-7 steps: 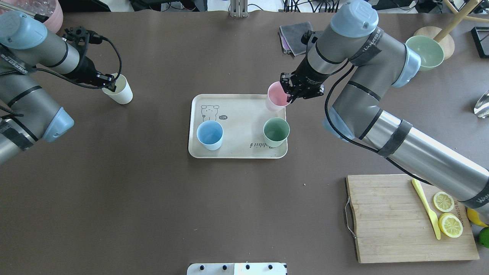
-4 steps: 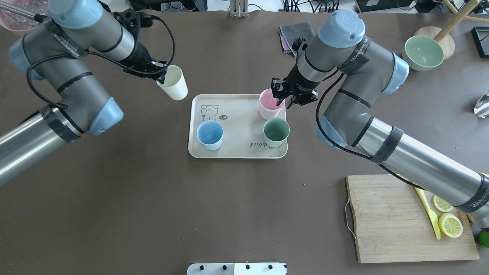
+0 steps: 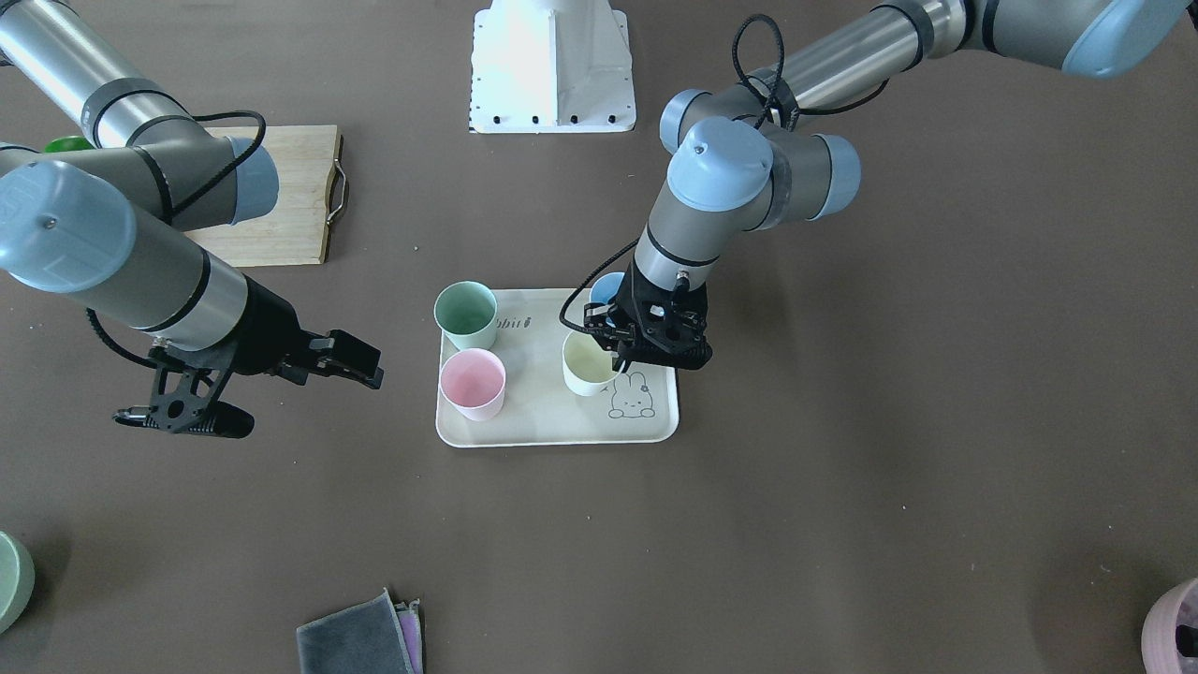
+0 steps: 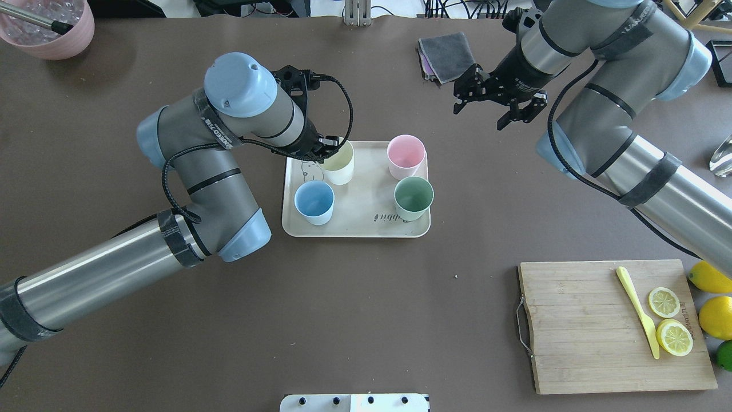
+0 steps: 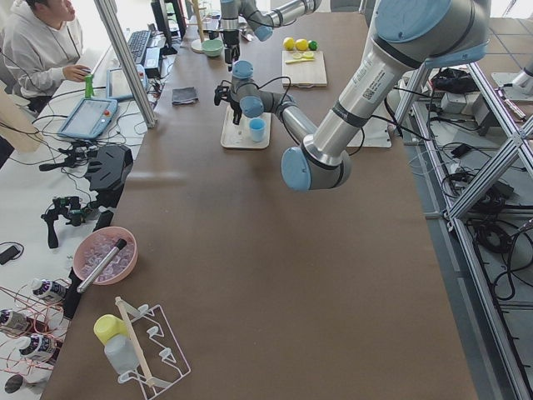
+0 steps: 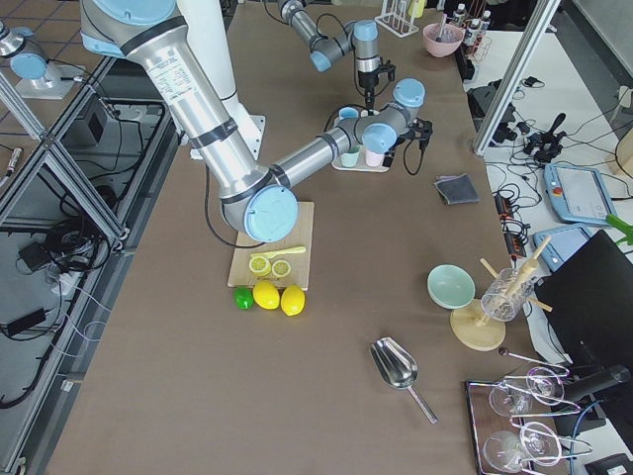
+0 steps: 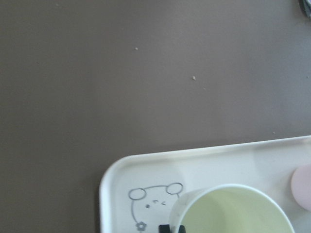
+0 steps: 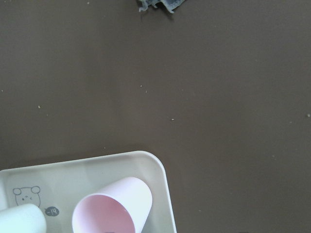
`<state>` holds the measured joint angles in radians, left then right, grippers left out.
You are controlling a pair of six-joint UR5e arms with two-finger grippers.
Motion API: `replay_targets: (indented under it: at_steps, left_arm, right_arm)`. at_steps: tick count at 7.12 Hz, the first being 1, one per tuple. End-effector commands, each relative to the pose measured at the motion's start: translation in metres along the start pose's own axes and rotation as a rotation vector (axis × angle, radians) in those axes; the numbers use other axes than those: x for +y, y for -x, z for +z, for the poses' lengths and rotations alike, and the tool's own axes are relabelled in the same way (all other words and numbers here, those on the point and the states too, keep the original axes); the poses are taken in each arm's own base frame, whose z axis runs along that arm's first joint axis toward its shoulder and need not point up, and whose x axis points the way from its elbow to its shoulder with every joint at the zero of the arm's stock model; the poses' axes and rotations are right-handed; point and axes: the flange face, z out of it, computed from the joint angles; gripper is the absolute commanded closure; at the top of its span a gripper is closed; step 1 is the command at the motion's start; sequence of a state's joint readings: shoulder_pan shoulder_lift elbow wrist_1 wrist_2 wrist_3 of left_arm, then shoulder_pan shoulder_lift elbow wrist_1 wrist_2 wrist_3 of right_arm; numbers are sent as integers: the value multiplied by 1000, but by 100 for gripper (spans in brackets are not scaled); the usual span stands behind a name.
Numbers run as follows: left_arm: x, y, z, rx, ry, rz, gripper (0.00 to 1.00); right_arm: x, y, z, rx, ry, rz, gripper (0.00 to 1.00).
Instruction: Place all cups on tray
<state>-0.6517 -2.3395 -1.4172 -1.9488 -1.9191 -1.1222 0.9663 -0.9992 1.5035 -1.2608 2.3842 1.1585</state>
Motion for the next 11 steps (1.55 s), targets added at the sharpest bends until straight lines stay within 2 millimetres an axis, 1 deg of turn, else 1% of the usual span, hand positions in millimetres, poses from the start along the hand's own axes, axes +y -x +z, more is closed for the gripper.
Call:
replay_targets:
  at_steps: [1,2,3,4,5,6,7,8,9,10,11]
  left_arm:
    - [-13,6,-10,-8,-19,-17,2]
    - [-45,41,-49,7,33,8,2]
    - [-48,94,-97,-11,52,43,2]
    - [-43,151,-145,-48,62,100,2]
    - [-41,200,-180,-108,79,173,2]
    - [-40,256,-213,-174,94,241,2]
    - [-45,330,-247,-220,99,314,2]
    - [-33,397,-255,-226,146,340,2]
    - [-23,459,-273,-255,156,326,2]
    - [-4,507,-281,-271,179,333,2]
    - [10,532,-289,-283,184,294,2]
  right_arm:
    - [-7,-21,-12,2,-9,-2,0]
    - [-14,-33,-23,2,-27,8,0]
    - [-14,-60,-36,7,-46,-17,0]
    - [-11,-109,-52,28,-66,-77,0]
    - [-15,-159,-71,54,-91,-122,0]
    - [-16,-231,-81,101,-93,-167,0]
    - [-13,-306,-104,143,-104,-233,0]
    - [-7,-356,-128,160,-124,-251,0]
    - [8,-400,-143,178,-134,-247,0]
    - [13,-415,-148,177,-132,-261,0]
    - [12,-423,-150,181,-132,-265,0]
